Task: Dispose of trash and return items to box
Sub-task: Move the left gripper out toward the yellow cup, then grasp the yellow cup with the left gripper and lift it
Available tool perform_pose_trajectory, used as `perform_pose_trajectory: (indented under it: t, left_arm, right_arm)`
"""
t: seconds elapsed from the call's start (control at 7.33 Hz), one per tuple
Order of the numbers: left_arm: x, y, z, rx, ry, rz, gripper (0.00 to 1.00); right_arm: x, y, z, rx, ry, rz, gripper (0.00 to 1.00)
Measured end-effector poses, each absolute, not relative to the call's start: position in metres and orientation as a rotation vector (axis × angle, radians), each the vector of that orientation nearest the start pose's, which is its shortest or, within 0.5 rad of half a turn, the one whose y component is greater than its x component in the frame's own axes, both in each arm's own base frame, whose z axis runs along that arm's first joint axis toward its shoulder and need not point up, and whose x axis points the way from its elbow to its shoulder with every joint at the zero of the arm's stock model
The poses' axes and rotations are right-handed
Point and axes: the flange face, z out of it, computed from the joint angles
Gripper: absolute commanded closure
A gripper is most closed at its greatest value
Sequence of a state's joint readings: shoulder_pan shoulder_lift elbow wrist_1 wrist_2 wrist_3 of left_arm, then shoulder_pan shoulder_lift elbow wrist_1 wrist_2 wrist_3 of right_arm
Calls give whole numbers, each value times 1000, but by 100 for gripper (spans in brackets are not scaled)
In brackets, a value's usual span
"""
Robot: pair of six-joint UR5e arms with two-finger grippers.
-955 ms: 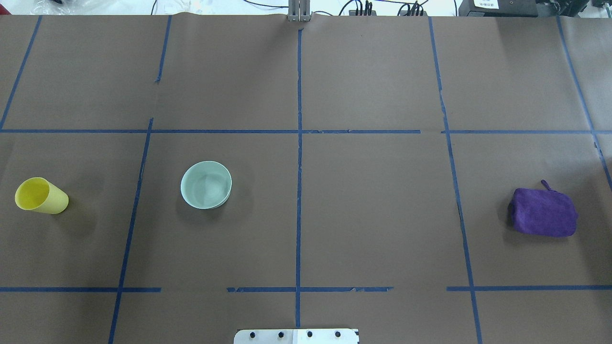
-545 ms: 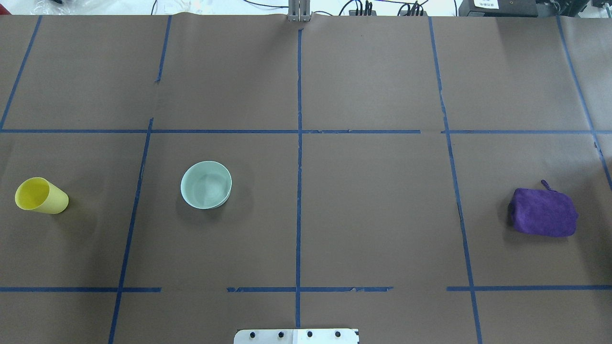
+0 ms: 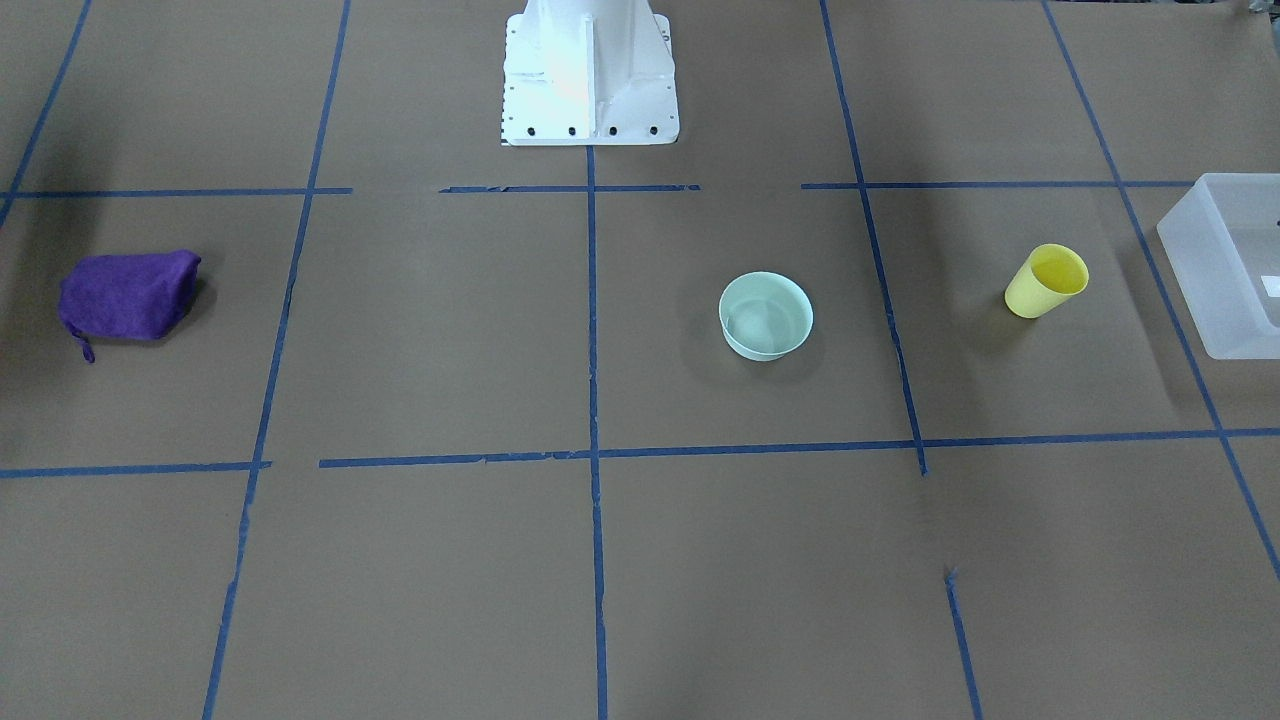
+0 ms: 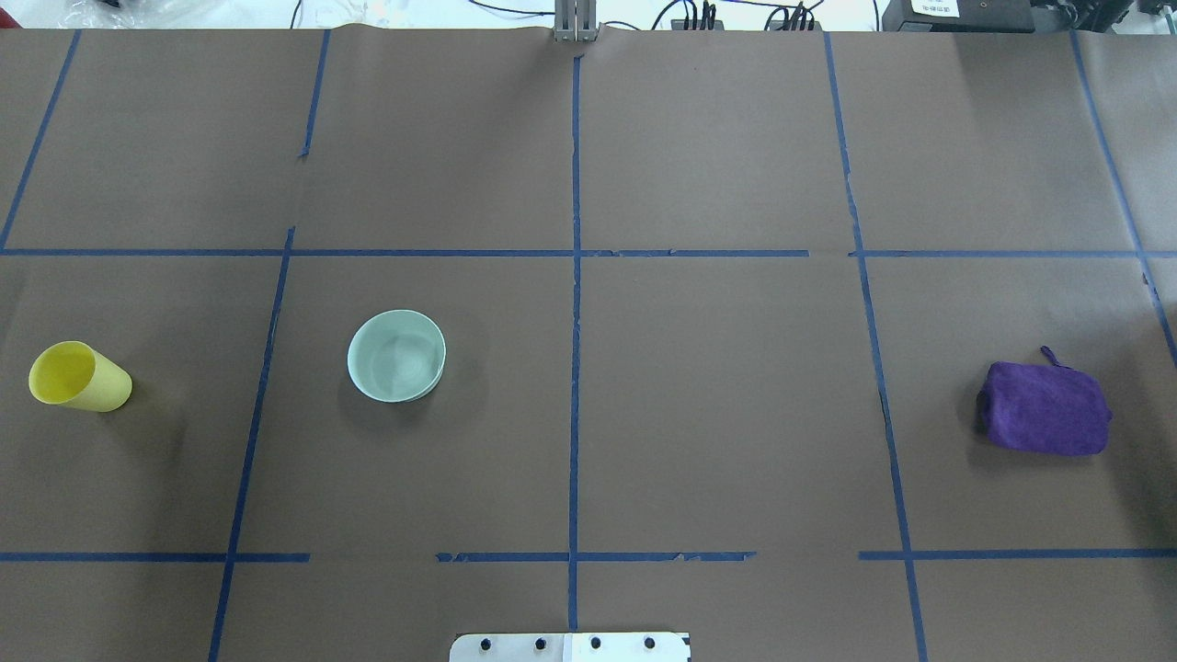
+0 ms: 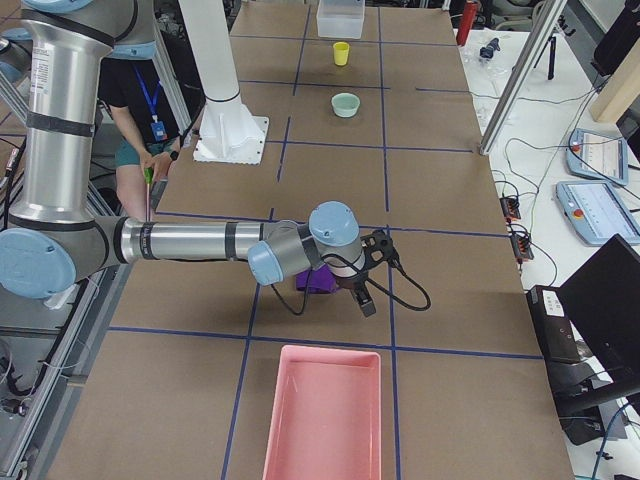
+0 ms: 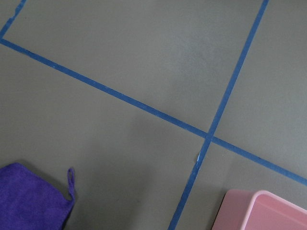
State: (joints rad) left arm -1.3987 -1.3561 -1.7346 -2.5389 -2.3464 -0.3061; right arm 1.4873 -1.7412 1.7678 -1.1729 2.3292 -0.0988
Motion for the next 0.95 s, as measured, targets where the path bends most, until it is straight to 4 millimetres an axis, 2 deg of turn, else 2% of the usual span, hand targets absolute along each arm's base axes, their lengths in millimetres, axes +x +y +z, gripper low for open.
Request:
perform_pose_trajectory:
  t: [0.14,0.27,0.55,0.68,0.95]
  left_arm:
    - [31,-407,572,635,921,159,20]
    - [55,-394,579,593,946,80,25]
    - [107,-383,584,515,961,-71,29]
    - [133,-378,585,490,958,-112,39]
    - [161,-369,595,459,944,-125,43]
  right_arm:
    - [28,-444,596,412,-746,-332,0]
    - [28,-443,598,409,-746,-331,0]
    - [28,-440,601,404,-747,-329,0]
    - [28,-438,602,403,-747,-329,0]
    - [29,-435,605,404,-746,-328,0]
